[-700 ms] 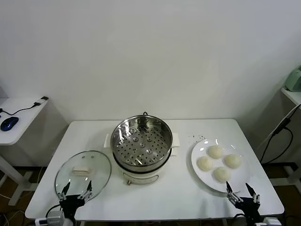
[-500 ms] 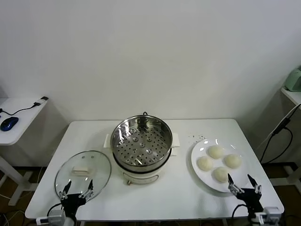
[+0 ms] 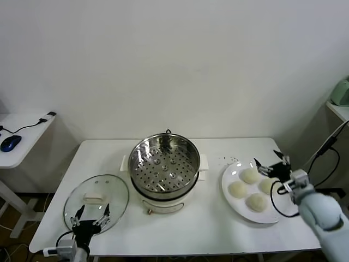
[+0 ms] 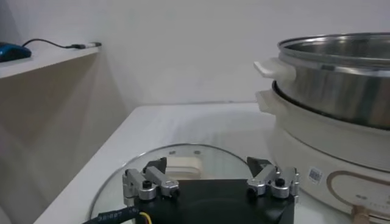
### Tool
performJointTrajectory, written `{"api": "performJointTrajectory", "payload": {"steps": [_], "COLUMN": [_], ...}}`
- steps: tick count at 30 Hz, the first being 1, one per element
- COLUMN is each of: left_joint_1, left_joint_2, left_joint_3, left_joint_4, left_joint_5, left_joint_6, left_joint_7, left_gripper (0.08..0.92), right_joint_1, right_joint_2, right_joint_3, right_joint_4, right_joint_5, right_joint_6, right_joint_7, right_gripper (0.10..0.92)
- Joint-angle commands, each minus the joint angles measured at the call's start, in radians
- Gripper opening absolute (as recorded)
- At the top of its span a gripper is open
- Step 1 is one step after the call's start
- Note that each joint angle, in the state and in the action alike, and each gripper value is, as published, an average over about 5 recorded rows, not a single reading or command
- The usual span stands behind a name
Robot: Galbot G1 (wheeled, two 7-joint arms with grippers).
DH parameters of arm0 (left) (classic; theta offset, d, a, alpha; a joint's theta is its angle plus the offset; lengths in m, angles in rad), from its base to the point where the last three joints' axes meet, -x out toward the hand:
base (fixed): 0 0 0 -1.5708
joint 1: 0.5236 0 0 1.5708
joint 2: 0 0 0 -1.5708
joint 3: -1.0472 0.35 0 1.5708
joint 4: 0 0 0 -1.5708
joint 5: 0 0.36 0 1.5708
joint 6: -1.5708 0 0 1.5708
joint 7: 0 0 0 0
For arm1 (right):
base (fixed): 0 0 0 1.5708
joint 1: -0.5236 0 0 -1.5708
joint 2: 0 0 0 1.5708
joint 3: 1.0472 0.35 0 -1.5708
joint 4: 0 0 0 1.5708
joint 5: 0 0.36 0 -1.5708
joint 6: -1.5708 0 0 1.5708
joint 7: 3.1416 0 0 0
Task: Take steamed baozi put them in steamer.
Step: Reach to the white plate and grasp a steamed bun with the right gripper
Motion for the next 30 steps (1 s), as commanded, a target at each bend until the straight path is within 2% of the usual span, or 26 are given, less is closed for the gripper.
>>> {"api": "performJointTrajectory", "payload": {"steps": [1, 7, 12, 18, 30], "left_joint_1": [-0.005, -0.011, -0.018, -0.026, -0.035], "left_joint_2": [0.003, 0.003, 0.005, 0.007, 0.003], "left_joint_3": [0.004, 0.008, 0.008, 0.007, 0.008], "left_joint_4": [0.007, 0.017, 0.028, 0.037, 0.051], "left_joint_5": [-0.001, 0.000, 0.002, 0.002, 0.003], "left_joint_6": [-0.005, -0.010, -0.010, -0.012, -0.015], "left_joint_7": [0.001, 0.002, 0.003, 0.004, 0.005], "left_gripper": [0.823, 0.823, 0.823, 0.823, 0.823], "right_joint_1": [0.734, 1.121, 1.353, 1.412, 1.313], "right_joint_2": [-0.329, -0.266, -0.152, -0.018, 0.156], "right_joint_3": [-0.689, -1.110, -1.421, -1.582, -1.548], "right_joint_4": [-0.280, -0.467, -0.594, -0.681, -0.793], "right_joint_5": [-0.068, -0.211, -0.270, -0.234, -0.237], "right_joint_6": [0.053, 0.247, 0.321, 0.297, 0.224], "right_joint_7": [-0.532, -0.879, -1.025, -1.024, -0.926], "right_gripper": [0.823, 0.823, 0.823, 0.823, 0.823]}}
